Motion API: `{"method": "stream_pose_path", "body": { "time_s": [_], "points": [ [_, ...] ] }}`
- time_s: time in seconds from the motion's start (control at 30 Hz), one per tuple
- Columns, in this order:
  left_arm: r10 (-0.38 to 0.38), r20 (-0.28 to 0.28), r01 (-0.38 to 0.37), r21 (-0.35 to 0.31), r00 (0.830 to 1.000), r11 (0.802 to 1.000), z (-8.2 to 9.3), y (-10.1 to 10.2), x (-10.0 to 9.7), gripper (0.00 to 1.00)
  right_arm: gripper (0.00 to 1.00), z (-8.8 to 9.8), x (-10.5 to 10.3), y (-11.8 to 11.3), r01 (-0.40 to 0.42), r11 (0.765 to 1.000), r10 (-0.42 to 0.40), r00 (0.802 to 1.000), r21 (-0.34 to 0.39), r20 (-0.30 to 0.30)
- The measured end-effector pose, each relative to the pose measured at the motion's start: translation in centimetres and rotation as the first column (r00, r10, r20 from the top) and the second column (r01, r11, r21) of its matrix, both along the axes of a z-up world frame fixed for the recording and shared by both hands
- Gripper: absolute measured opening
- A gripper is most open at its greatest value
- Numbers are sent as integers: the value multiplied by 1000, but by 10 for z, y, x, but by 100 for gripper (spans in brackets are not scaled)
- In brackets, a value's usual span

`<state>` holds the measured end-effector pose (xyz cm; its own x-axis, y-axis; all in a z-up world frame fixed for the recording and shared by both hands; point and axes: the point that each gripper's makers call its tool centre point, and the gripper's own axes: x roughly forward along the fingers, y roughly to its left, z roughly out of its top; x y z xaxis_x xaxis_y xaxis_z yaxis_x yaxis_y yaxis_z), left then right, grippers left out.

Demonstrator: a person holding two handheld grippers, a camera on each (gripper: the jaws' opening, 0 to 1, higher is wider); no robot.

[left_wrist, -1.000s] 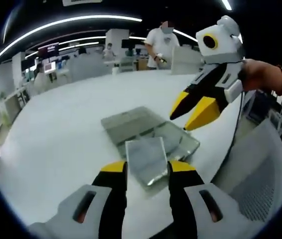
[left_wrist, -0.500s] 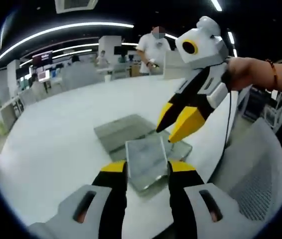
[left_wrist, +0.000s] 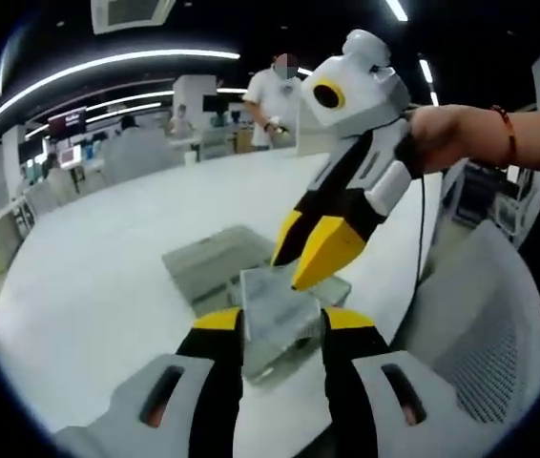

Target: Insert the divider into the dual guide fixture by aligning both edges with the guide slots and pushing it downward to the bottom, including one-sided entry, uneven engagement, binding, and posture correction.

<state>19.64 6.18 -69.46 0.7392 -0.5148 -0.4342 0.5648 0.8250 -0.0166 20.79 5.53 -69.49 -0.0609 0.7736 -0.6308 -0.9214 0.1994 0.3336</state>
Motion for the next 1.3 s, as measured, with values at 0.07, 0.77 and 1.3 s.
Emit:
{"method": "stream_pose_path", "body": {
  "time_s": [0.07,0.77,1.3],
  "points": [
    [-12,7,11,4,1000,1000,0,-1,-1,31,15,-1,-1,1,-3,1000,3,1000,-1,-5],
    [-52,30,51,17,998,999,1,-13,-2,31,11,-5,-4,0,-3,1000,2,999,-6,-34],
    [-41,24,41,0,999,999,0,-11,0,30,0,-5,1,-1,17,1000,-17,1000,-19,-7]
  ]
}}
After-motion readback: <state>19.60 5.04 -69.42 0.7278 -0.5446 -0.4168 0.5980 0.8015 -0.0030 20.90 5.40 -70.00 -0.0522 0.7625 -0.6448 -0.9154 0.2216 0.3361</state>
